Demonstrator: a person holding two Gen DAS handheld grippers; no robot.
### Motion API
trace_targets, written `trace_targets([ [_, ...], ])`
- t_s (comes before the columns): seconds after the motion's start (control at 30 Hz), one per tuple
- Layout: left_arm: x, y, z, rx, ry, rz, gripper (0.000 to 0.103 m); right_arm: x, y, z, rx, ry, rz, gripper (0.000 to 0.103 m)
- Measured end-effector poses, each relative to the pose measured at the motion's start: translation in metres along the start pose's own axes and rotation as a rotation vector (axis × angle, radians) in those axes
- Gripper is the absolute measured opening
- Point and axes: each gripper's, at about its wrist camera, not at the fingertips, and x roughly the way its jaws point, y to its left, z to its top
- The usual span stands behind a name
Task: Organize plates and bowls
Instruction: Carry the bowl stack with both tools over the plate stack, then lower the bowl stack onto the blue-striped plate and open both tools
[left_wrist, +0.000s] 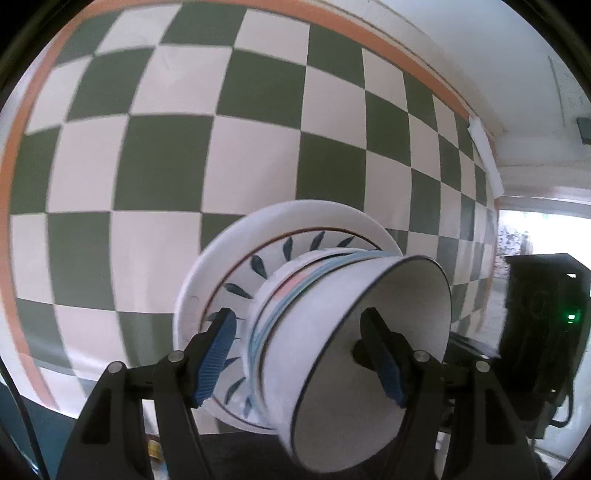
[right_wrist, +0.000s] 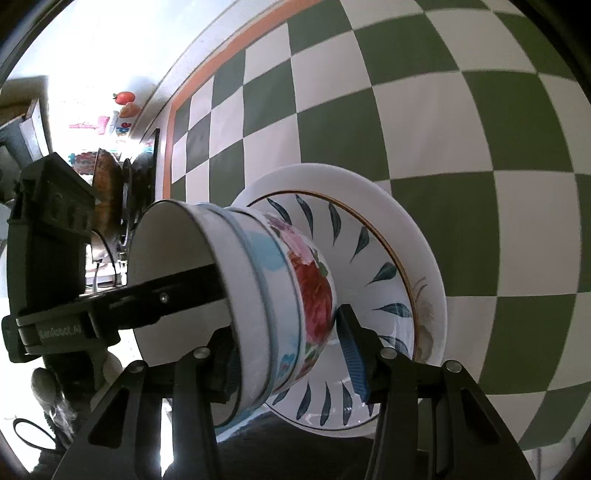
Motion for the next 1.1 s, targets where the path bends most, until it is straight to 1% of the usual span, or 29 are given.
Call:
trace_targets([
  [0.07, -0.009, -0.003, -0.004, 0.019, -0.035, 0.059, 0.068, -0.008, 0.006, -0.003, -0.023, -0.023, -0.032, 0.05],
  [0.17, -0.019, -0.004, -0.011, 0.034, -0.069, 0.097, 0.068, -0.02, 0.017, -0.011, -0.069, -0.059, -0.111, 0.05],
  [0.27, -0.029, -0.003, -0.021, 0.044, -0.108, 0.133, 0.068, -0.032, 0.026, -0.02, -0.097, -0.081, -0.15, 0.05],
  [0.33, -0.034, -0.003, -0.027, 0.051, -0.139, 0.139, 0.074, -0.038, 0.031, -0.027, -0.107, -0.091, -0.181, 0.05],
  [0.4, -0.043, -0.002, -0.035, 0.059, -0.187, 0.172, 0.092, -0.045, 0.035, -0.034, -0.114, -0.104, -0.203, 0.051],
  [0.47, -0.051, -0.001, -0.043, 0.062, -0.231, 0.206, 0.098, -0.053, 0.042, -0.043, -0.121, -0.13, -0.232, 0.06],
  [0.53, -0.06, 0.0, -0.049, 0.061, -0.265, 0.219, 0.099, -0.061, 0.048, -0.051, -0.131, -0.157, -0.249, 0.079],
  [0.63, -0.074, -0.001, -0.06, 0.065, -0.331, 0.239, 0.101, -0.073, 0.054, -0.063, -0.131, -0.2, -0.277, 0.089],
  [0.67, -0.08, -0.002, -0.065, 0.075, -0.359, 0.243, 0.101, -0.077, 0.057, -0.068, -0.13, -0.22, -0.292, 0.09],
  [0.8, -0.093, -0.009, -0.08, 0.114, -0.421, 0.269, 0.101, -0.096, 0.068, -0.087, -0.131, -0.315, -0.361, 0.093],
  [0.83, -0.098, -0.012, -0.087, 0.125, -0.446, 0.281, 0.101, -0.099, 0.07, -0.09, -0.129, -0.329, -0.369, 0.094],
  [0.9, -0.103, -0.016, -0.095, 0.146, -0.466, 0.286, 0.101, -0.109, 0.074, -0.099, -0.122, -0.37, -0.383, 0.094],
  [1.1, -0.119, -0.032, -0.127, 0.175, -0.544, 0.327, 0.101, -0.13, 0.086, -0.127, -0.138, -0.445, -0.423, 0.095],
])
